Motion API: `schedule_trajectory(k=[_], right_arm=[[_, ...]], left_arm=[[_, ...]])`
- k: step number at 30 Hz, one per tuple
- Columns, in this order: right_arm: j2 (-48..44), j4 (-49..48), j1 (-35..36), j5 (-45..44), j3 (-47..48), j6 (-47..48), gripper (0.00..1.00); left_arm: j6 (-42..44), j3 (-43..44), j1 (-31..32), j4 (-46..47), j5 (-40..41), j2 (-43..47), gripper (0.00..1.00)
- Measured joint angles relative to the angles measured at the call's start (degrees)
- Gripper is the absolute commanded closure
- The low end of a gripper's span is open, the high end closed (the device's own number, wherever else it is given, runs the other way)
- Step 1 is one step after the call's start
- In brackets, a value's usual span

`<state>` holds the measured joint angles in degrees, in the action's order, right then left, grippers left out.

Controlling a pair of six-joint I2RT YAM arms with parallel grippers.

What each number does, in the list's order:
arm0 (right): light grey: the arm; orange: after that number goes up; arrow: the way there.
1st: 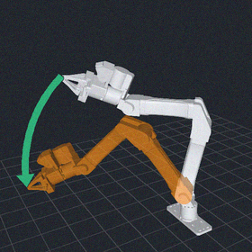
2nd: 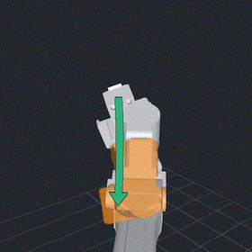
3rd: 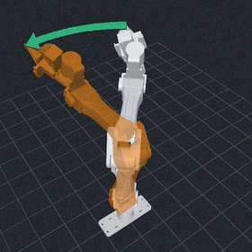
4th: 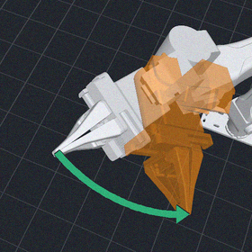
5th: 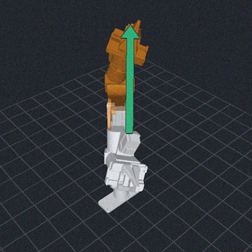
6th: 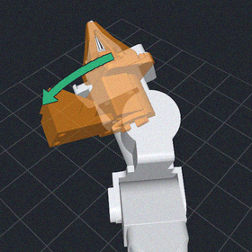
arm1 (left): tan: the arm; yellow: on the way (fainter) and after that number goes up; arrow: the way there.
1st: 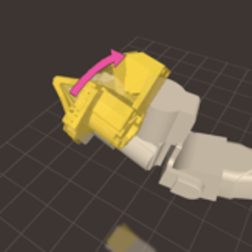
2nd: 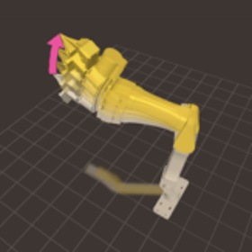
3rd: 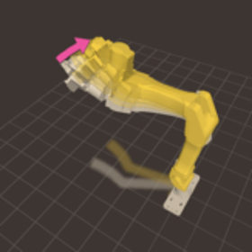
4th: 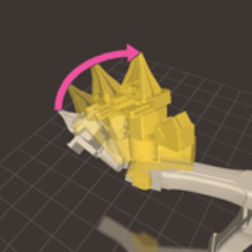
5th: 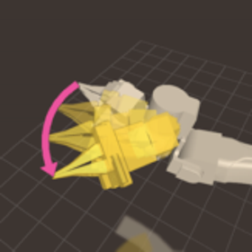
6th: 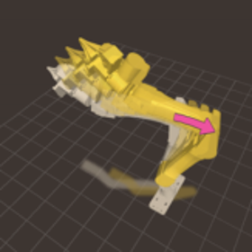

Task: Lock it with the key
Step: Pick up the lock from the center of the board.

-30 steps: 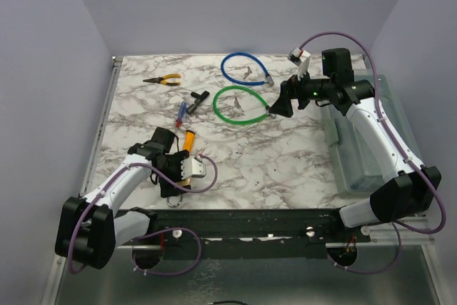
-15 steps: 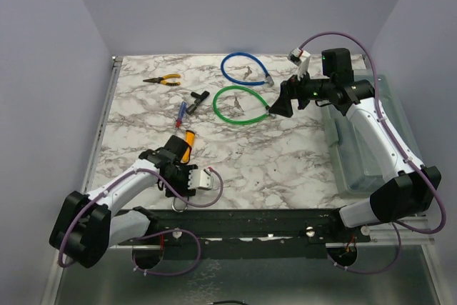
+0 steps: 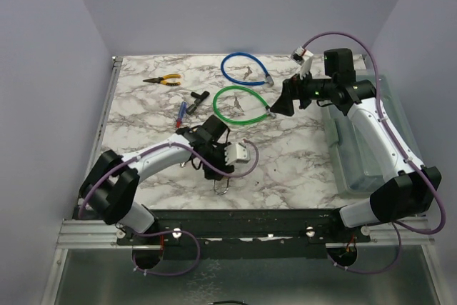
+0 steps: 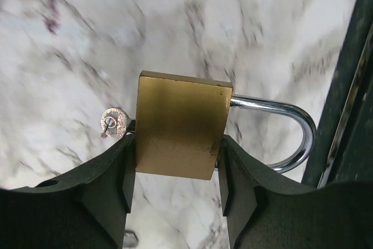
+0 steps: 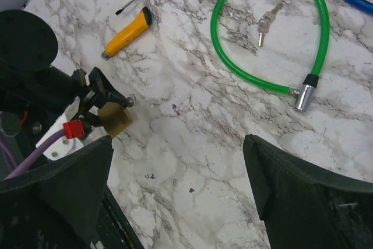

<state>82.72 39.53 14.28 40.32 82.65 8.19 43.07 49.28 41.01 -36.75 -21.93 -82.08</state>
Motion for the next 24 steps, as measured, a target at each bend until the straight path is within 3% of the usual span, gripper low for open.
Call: schedule_trajectory(k=[7,14,19,24], right_arm=[[-1.7,-0.8,-2.6,0.0,-5.0,-0.8,0.02],[-14.6,-6.5,-3.3,3.1,-17.1,1.1,0.03],[-23.2,-7.8,-3.3,12.1,-20.0,9.7,0.04],[-25.7,-4.2,-2.7,19.5,-22.6,23.4,0.04]], left_arm=[[-15.2,15.9,0.2,4.8,-7.0,-10.8,1.00],[-24.0,18.2,0.3,5.3,-17.4,-10.8,1.00],[-26.2,18.2,0.2,4.8,-23.1,-10.0,1.00],[-27.4,18.2,0.2,4.3,-29.4,-8.5,1.00]])
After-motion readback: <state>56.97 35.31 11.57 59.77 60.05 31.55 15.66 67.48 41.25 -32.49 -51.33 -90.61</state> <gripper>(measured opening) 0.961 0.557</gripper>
